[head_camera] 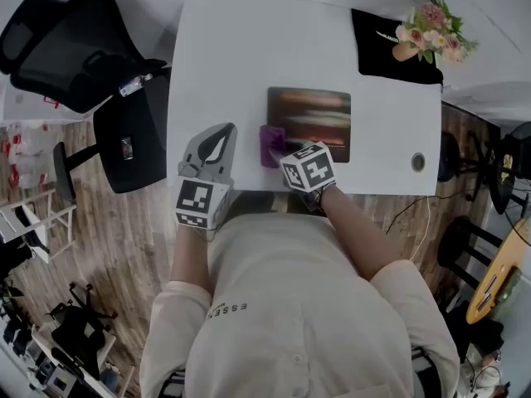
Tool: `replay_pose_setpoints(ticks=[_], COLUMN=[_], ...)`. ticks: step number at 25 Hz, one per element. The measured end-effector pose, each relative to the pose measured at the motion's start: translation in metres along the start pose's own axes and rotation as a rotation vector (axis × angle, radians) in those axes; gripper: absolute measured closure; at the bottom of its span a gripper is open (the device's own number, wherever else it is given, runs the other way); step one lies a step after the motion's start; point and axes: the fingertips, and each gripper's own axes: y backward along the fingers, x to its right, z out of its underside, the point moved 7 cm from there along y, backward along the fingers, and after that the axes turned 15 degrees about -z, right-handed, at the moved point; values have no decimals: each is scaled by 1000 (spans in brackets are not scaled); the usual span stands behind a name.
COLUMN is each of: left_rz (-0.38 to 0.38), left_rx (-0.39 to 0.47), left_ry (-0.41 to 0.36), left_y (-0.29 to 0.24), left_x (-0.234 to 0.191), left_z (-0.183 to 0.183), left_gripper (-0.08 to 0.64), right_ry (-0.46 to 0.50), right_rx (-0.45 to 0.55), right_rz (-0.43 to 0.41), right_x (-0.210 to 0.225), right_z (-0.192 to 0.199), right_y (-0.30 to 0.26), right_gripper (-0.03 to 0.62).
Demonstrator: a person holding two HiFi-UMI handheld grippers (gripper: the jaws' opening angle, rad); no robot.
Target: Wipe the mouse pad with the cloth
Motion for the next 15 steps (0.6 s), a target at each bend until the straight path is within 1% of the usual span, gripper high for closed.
replay_pose_setpoints(ticks=[5,9,15], left_rz=[30,43,52], left_rx=[14,18,22], left_ry=[-5,-7,-9], left_y=[-6,-12,-18], left_x=[4,11,28], left_z=[-5,-10,-16], left_gripper=[558,558,558], right_ry=[-36,-38,-51], right_rx=[-3,-22,-22], right_rz=[12,24,38], right_x=[10,21,36], right_z=[5,7,15], right_y=[2,12,31], right_gripper=[495,495,495])
